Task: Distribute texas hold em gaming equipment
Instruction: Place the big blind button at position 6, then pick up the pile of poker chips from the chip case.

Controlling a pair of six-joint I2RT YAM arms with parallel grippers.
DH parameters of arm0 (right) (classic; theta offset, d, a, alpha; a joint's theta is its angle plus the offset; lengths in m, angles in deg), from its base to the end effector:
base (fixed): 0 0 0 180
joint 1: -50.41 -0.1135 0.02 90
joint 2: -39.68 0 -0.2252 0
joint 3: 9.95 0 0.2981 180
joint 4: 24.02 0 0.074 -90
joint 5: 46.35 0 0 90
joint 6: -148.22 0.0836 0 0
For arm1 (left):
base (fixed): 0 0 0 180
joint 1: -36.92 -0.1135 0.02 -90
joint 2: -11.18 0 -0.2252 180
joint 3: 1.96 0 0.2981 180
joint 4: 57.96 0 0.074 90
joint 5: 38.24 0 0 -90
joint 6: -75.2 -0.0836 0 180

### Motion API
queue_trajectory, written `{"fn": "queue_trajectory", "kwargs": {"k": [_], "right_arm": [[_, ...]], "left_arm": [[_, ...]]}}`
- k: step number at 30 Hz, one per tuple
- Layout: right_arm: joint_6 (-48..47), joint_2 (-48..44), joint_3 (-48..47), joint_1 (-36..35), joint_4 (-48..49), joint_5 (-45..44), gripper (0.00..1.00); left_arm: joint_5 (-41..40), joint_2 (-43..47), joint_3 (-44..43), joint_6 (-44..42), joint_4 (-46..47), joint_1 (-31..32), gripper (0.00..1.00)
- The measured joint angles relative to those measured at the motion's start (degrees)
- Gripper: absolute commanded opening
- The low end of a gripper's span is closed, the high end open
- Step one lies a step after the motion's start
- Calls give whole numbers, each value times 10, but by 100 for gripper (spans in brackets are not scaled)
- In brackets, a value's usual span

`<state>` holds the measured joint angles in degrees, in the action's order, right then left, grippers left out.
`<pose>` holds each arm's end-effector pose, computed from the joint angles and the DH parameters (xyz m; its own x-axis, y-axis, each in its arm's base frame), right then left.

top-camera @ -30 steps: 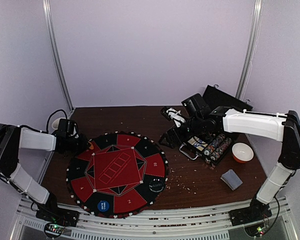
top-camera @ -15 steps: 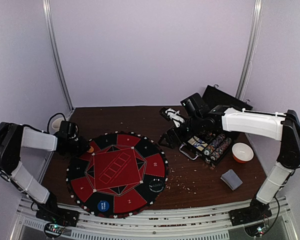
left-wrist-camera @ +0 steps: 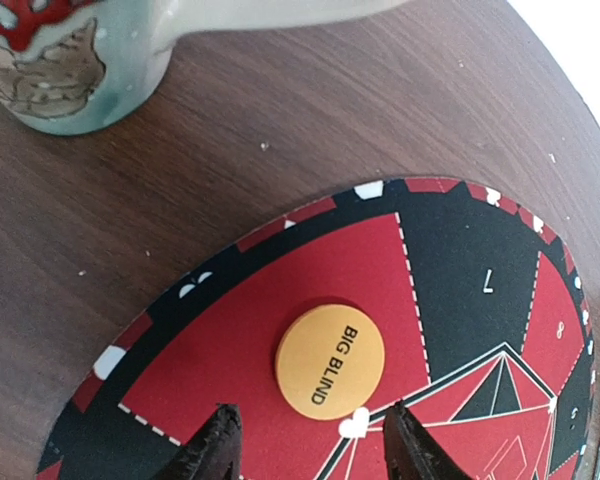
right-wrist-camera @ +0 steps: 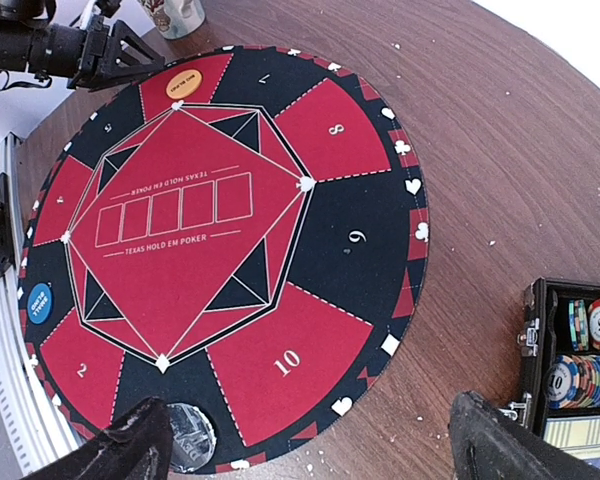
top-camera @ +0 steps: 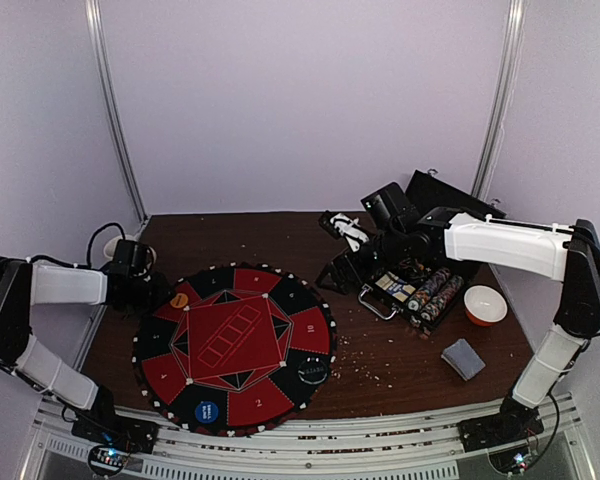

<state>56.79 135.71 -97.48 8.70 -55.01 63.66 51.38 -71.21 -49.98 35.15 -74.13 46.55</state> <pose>0.3215 0.3249 0.1964 -0.4541 -0.4361 -0.7769 -0.8339 0.5150 0.1983 0.3317 -0.0557 0.0468 -0.6147 -0.6721 -0.4129 -0.4777 0.7337 -0.4832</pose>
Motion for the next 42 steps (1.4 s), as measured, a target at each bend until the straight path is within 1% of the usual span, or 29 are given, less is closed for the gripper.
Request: {"fn": "queue_trajectory", "kwargs": {"k": [4,8,14,17,20,23,27,30,32,38,42], "right_arm": [[-1,0,-5,0,-9,-7,98],[-1,0,-16,0,-22,-41,100],[-1,-1,-40,0,-58,-109,100],[-1,-2,-54,0,-76,-146,100],[1,-3,-63,1,-91,-179,100],[6,-3,-76,8,-107,-200,100],[17,-3,-104,21,-126,-217,100],[24,-3,-128,31,-140,-232,100],[33,0,-147,38,-155,-248,100],[65,31,-202,61,-214,-310,100],[79,51,-209,78,-261,-332,100]], "left_arm": [[-9,29,-1,-9,-14,18,54],[-20,58,-22,-32,-47,49,55],[-81,59,-141,-105,-140,129,57],[-99,59,-188,-135,-167,154,58],[-109,59,-209,-157,-186,163,61],[-112,59,-212,-171,-206,164,62],[-112,59,-211,-180,-224,165,70],[-117,52,-212,-195,-230,170,80],[-124,43,-216,-208,-235,178,85],[-132,-2,-244,-257,-238,190,90],[-129,-36,-269,-291,-235,190,95]]}}
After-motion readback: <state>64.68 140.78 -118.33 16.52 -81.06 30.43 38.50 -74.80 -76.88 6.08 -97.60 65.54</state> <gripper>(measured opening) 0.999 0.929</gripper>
